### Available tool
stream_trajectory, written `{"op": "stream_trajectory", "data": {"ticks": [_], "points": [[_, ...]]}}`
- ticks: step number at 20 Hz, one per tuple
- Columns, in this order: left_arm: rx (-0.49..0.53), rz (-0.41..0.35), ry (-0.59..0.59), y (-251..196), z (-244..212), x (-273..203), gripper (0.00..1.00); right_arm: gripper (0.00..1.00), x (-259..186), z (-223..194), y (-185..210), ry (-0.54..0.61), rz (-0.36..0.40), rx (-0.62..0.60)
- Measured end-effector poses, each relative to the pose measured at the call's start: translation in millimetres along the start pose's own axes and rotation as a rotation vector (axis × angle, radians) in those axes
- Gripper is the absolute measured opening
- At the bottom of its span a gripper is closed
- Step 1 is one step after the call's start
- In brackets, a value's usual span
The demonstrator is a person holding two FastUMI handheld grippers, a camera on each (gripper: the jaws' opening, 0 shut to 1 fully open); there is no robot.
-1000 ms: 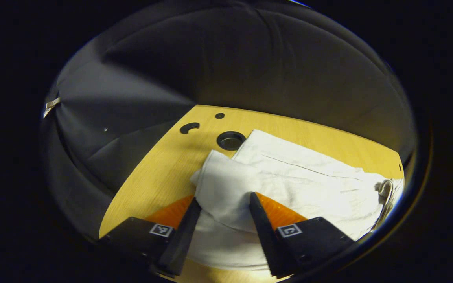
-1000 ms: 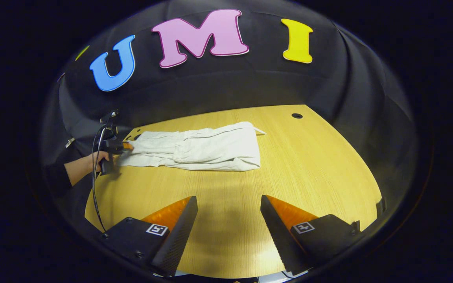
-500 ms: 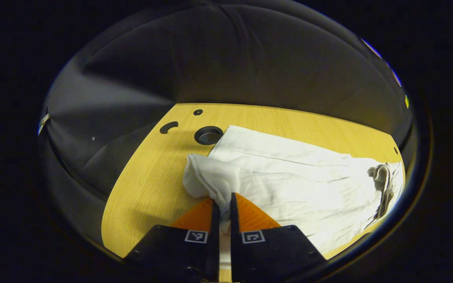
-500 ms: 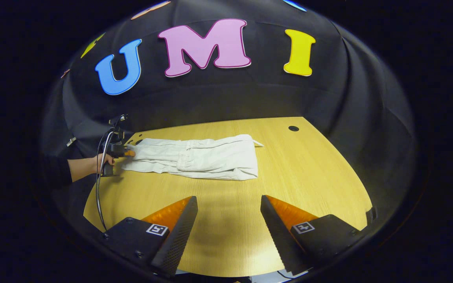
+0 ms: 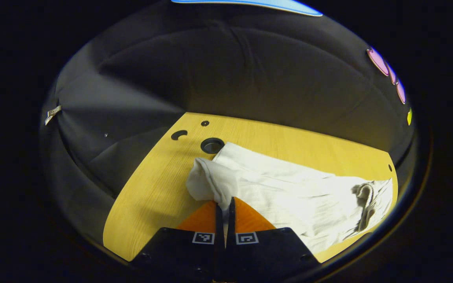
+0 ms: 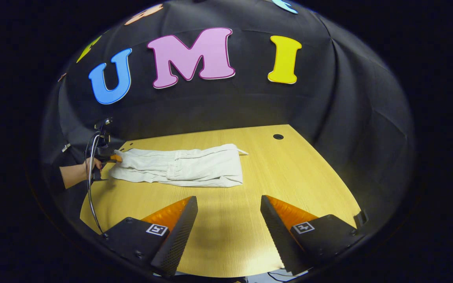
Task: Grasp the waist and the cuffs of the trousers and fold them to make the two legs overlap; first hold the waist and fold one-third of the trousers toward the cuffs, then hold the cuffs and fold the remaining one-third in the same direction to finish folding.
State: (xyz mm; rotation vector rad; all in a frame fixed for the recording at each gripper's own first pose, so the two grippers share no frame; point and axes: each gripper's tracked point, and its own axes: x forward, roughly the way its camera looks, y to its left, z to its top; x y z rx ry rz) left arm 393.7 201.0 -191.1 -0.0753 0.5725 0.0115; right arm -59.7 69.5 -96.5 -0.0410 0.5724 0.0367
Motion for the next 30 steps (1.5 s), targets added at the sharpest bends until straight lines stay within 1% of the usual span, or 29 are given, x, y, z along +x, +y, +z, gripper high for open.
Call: {"op": "stream_trajectory", "data": {"ticks": [2,3,5,8,11,13,15,17,19,21,24,27,30], "points": [[-0.003,-0.015,-0.024,-13,15,-19,0.05,0.98,-5,3,-11,-0.016,-0.007,-0.01],[-0.009,-0.034,-0.044,-24,23,-32,0.05,0.98,-6,5,-16,-0.023,-0.007,-0.008],[-0.008,-0.058,-0.075,-43,43,-55,0.05,0.99,-4,6,-23,-0.028,0.007,-0.02],[0.043,-0.07,-0.106,-74,66,-82,0.05,0.99,0,11,-35,-0.042,0.035,-0.046],[0.073,-0.101,-0.141,-124,87,-108,0.05,0.99,4,14,-43,-0.053,0.065,-0.02],[0.102,-0.135,-0.168,-164,101,-123,0.05,0.99,9,17,-54,-0.063,0.07,-0.021],[0.15,-0.162,-0.191,-203,113,-135,0.05,0.98,12,19,-67,-0.073,0.065,-0.05],[0.221,-0.176,-0.211,-241,120,-144,0.05,0.99,13,21,-79,-0.081,0.068,-0.042],[0.256,-0.214,-0.217,-285,117,-152,0.05,0.99,14,23,-91,-0.085,0.072,-0.018],[0.237,-0.264,-0.213,-329,109,-160,0.05,0.99,14,25,-102,-0.089,0.075,-0.016],[0.2,-0.337,-0.203,-390,92,-173,0.05,0.98,14,33,-120,-0.111,0.076,-0.053],[0.157,-0.406,-0.186,-438,71,-183,0.05,0.98,14,35,-135,-0.111,0.084,-0.059],[0.116,-0.448,-0.14,-475,39,-187,0.05,0.99,14,31,-147,-0.104,0.091,-0.075]]}}
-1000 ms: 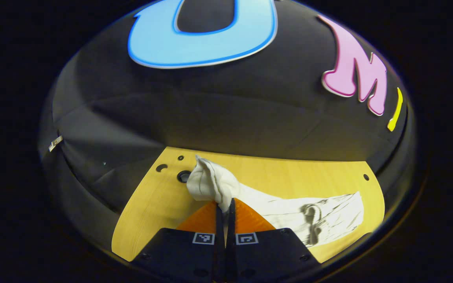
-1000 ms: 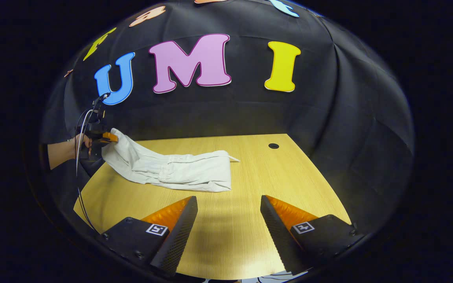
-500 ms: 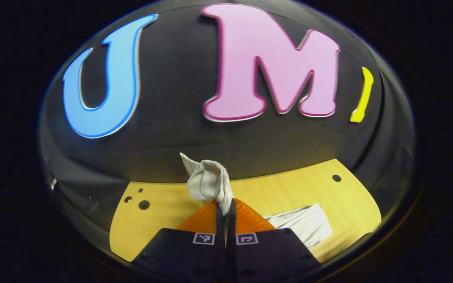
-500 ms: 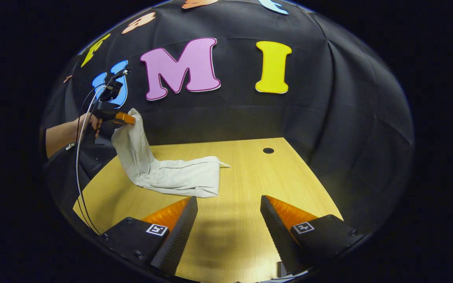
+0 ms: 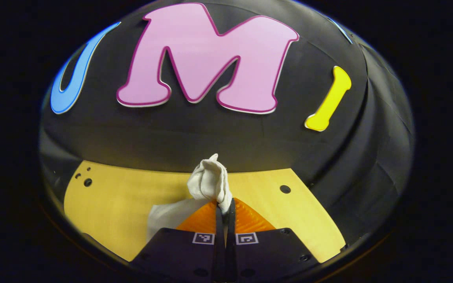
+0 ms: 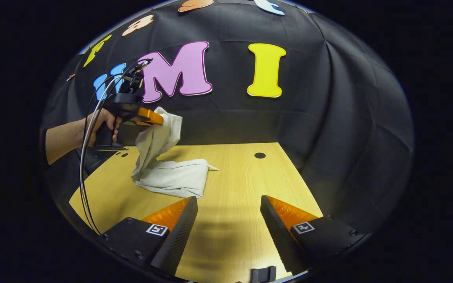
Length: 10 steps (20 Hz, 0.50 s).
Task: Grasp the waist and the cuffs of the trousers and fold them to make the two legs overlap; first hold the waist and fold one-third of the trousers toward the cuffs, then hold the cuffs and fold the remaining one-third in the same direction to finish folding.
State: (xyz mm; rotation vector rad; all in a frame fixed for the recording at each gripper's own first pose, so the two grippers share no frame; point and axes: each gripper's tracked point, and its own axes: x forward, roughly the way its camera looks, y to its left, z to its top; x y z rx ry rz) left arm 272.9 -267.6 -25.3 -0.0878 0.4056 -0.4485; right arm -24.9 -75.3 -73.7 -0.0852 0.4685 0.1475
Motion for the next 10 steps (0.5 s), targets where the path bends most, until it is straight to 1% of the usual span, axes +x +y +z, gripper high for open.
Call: {"op": "stream_trajectory", "data": {"ticks": [3,5,7,9,10], "points": [[-0.045,-0.015,0.054,-27,-40,13,0.05,0.99,-3,-6,-4,0.014,0.022,-0.013],[-0.024,-0.006,0.086,-40,-66,21,0.06,0.98,-5,-10,-7,0.021,0.033,-0.018],[-0.015,0.006,0.136,-47,-95,27,0.14,0.98,-6,-15,-9,0.03,0.039,-0.013],[-0.017,0.017,0.168,-52,-113,25,0.18,0.99,-7,-21,-10,0.04,0.041,0.003],[-0.029,0.008,0.169,-53,-118,26,0.24,0.98,-7,-23,-12,0.046,0.038,0.012]]}}
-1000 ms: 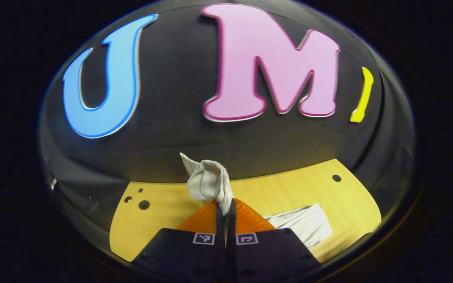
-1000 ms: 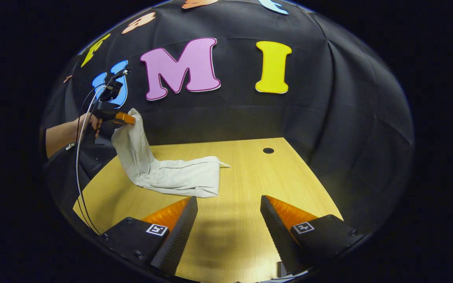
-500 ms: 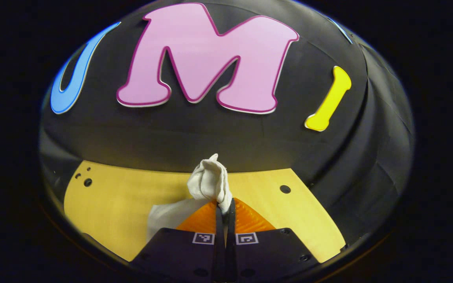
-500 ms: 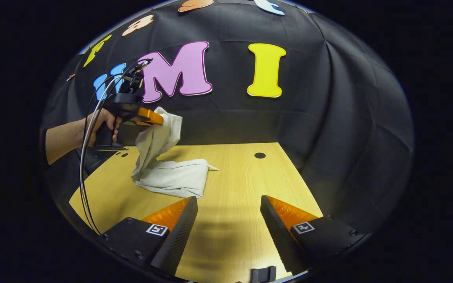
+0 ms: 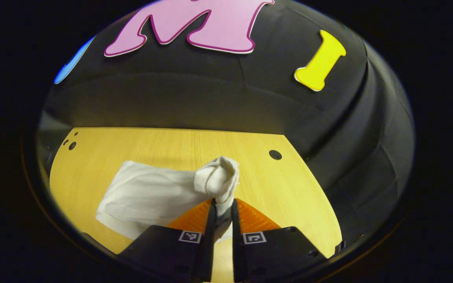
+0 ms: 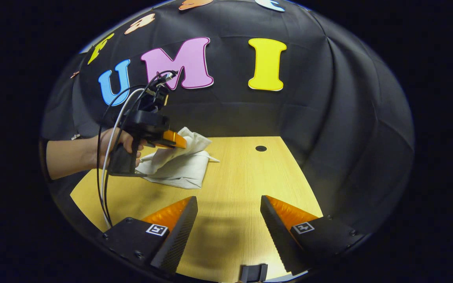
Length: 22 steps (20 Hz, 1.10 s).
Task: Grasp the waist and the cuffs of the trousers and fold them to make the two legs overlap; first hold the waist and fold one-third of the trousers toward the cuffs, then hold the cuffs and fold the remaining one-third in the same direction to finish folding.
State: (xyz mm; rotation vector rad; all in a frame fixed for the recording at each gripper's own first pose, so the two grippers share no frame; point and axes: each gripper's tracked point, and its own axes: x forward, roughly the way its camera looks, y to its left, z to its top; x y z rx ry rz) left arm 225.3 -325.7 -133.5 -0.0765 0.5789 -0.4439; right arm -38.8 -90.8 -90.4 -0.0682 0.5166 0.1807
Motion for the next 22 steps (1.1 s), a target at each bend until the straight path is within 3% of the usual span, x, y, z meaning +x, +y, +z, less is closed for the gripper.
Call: {"op": "stream_trajectory", "data": {"ticks": [1,4,5,8,13,18,22], "points": [[-0.014,-0.02,-0.014,-5,-3,-6,0.22,0.99,1,-1,-1,0.004,-0.003,0.012],[-0.005,-0.049,-0.094,-3,5,-31,0.85,0.98,2,-1,0,-0.002,-0.001,0.037],[0.012,-0.026,-0.125,5,9,-42,0.96,0.99,1,0,0,-0.001,0.002,0.034],[0.064,0.079,-0.197,37,13,-85,0.96,0.98,-3,4,4,-0.012,0.013,0.033],[0.093,0.169,-0.337,77,4,-188,0.96,0.98,-9,18,30,-0.039,0.027,0.046],[0.108,0.283,-0.404,120,-49,-294,0.96,0.98,-33,21,69,-0.068,0.032,0.053],[0.039,0.334,-0.423,141,-96,-349,0.96,0.98,-64,14,107,-0.102,0.037,0.043]]}}
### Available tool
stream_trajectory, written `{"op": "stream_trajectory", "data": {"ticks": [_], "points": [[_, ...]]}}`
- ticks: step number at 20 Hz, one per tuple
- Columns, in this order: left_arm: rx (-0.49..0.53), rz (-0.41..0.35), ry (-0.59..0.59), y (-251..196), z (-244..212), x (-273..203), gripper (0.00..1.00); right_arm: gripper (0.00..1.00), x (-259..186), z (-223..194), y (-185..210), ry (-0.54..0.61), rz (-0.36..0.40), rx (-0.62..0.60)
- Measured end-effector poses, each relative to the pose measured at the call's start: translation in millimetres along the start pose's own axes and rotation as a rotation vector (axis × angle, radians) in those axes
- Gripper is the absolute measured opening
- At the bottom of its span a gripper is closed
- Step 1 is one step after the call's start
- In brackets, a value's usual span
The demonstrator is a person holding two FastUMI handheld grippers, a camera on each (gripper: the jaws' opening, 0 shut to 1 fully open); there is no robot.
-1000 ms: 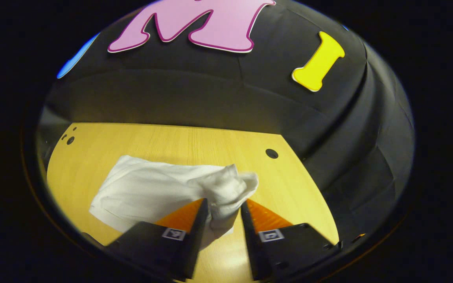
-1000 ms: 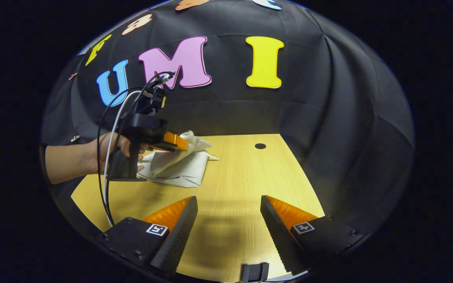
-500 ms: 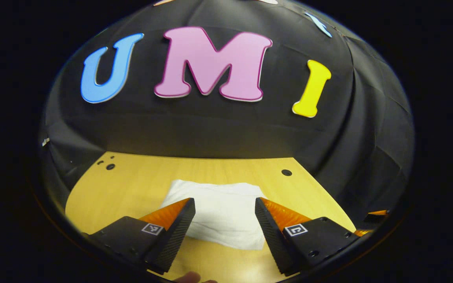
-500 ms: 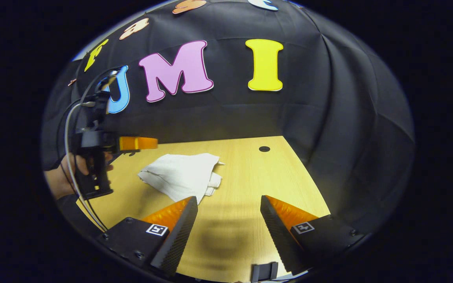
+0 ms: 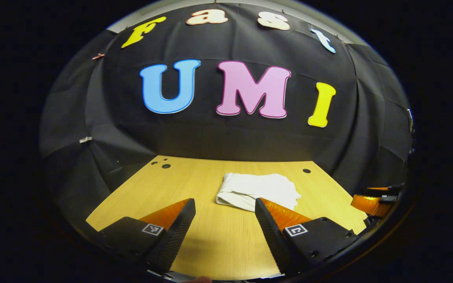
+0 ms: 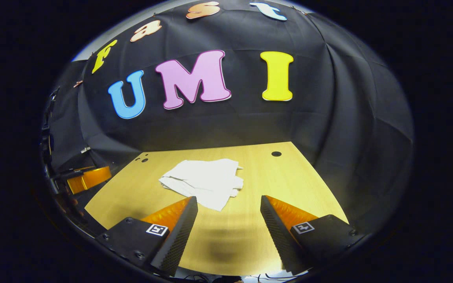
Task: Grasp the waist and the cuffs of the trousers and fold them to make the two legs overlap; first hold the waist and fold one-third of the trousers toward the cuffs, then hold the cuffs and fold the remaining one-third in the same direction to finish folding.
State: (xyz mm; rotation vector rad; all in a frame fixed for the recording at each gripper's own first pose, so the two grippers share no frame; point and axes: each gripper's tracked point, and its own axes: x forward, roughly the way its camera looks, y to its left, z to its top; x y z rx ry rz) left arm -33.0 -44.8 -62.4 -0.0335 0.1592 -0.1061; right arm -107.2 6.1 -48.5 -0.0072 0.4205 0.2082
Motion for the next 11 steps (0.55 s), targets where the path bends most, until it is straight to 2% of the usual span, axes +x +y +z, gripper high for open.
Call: {"op": "stream_trajectory", "data": {"ticks": [3,5,11], "points": [[0.005,0.006,0.014,18,-28,-35,0.96,0.98,-24,-11,25,-0.024,0.002,-0.004],[-0.009,0.007,0.014,25,-35,-51,0.96,0.98,-38,-21,47,-0.02,0.037,0.012],[-0.017,0.021,0.015,42,-46,-84,0.96,0.98,-74,-51,72,-0.005,0.035,0.035]]}}
